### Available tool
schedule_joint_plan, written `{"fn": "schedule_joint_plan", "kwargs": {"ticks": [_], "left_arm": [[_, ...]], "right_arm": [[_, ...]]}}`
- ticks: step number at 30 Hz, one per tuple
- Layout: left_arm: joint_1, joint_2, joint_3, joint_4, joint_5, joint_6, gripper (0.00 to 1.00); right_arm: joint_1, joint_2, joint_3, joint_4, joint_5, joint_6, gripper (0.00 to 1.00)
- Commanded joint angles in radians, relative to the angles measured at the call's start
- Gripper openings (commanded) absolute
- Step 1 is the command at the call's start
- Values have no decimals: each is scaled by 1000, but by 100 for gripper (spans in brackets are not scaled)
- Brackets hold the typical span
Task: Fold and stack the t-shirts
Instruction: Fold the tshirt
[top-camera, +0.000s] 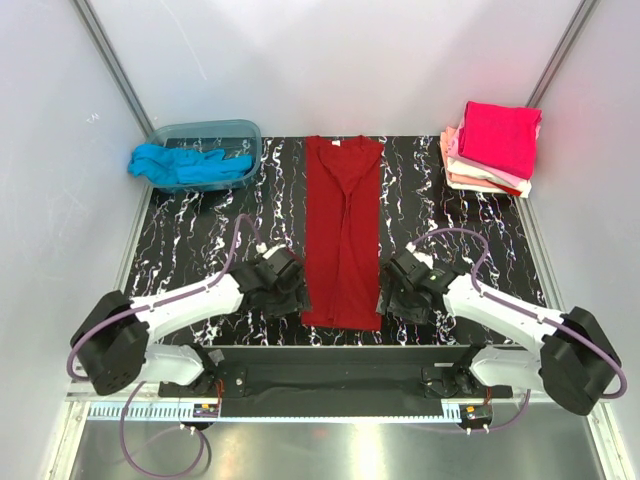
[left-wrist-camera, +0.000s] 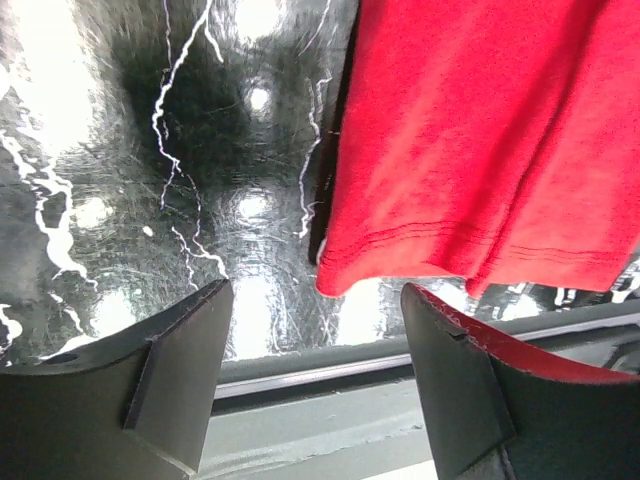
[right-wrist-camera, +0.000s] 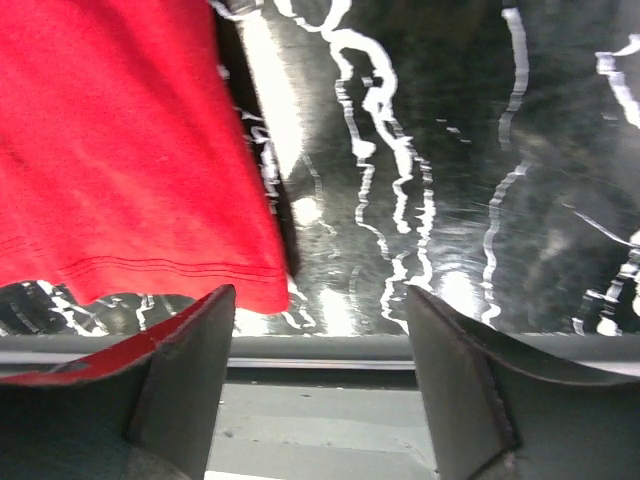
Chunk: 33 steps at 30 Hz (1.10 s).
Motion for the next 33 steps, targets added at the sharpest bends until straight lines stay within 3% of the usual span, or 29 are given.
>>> {"fn": "schedule_joint_plan", "kwargs": {"ticks": [1,8,12,16,19,20,23,24,25,33], "left_arm": [[-2,-43,-9,34,-56,5,73],[-2,47,-14,164,-27,29,73],[-2,107,-38,229,10,19,67],[-4,92,-49,240,9,12,56],[-2,92,-57,249,12,11,39],[-4,92,-57,249,13,11,29],[-4,92,-58,255,19,12,16],[-4,92,-58,256,23,12,3],[-4,87,-58,258,24,11,0],[-85,-23,-50,126,-5,-58,0]], "right_arm": [[10,21,-20,86,-58,18,73],[10,157,31,149,-72,9,61],[11,205,51,146,-81,-16,54],[23,243,82,134,-76,-28,41],[32,251,85,134,-73,-39,30],[34,249,83,135,-72,-39,26],[34,223,68,160,-82,-45,10],[34,217,63,166,-92,-50,6],[34,211,57,169,-92,-50,0],[34,58,-41,126,-154,-4,0]]}}
